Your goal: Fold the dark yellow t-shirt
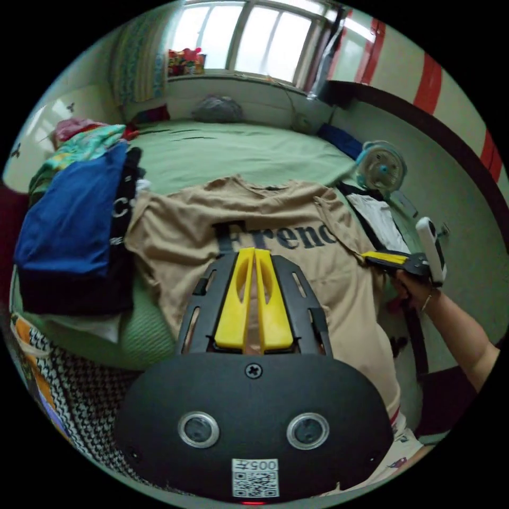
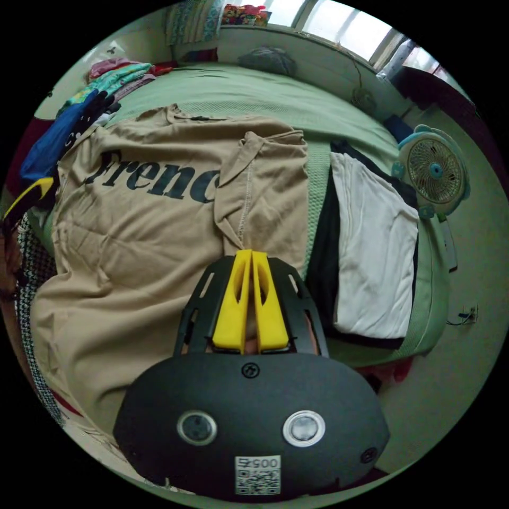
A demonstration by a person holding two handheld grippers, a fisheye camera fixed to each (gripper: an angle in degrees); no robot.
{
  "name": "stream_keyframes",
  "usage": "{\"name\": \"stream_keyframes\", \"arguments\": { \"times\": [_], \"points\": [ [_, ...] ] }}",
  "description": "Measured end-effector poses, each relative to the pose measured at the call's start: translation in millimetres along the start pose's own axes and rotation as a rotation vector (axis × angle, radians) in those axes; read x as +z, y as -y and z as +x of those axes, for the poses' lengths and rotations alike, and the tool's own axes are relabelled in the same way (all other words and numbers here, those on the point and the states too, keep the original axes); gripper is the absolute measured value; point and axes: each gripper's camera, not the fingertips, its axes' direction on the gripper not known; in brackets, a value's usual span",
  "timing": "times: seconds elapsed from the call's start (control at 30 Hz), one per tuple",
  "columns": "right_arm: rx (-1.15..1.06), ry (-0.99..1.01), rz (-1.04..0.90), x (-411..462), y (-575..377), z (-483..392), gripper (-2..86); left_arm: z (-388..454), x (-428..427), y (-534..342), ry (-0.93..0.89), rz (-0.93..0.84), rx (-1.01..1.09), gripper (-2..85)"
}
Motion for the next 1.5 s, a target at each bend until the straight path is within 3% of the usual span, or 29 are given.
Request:
{"name": "stream_keyframes", "arguments": {
  "times": [0.2, 0.4, 0.67, 0.9, 1.03, 1.2, 1.5],
  "points": [
    [-0.102, 0.014, -0.110, 2.6, 29.7, -22.5, -1.0, -67.3, -7.0, -27.8, 0.044, -0.036, -0.163, -0.2],
    [-0.271, 0.024, -0.037, -27.1, 79.2, -102.3, -0.7, -95.5, -15.3, -29.6, 0.124, -0.027, -0.207, 6.9],
    [-0.360, 0.383, 0.085, -38.2, 204.8, -237.1, 5.4, -127.2, -14.4, -19.3, 0.049, -0.087, -0.218, 11.1],
    [-0.414, 0.443, 0.075, -16.2, 291.3, -303.4, 8.4, -151.8, -14.4, -17.5, 0.036, -0.151, -0.212, 7.0],
    [-0.327, 0.550, 0.016, 10.4, 322.5, -320.4, 8.5, -159.9, -20.6, -18.2, 0.023, -0.153, -0.194, 6.2],
    [-0.286, 0.484, -0.031, 37.4, 334.7, -340.4, 5.6, -165.3, -31.6, -21.6, 0.031, -0.141, -0.185, 5.3],
    [-0.419, 0.393, 0.172, -17.3, 315.1, -331.2, 3.1, -167.2, -53.5, -25.5, 0.023, -0.127, -0.136, 5.2]
  ]
}}
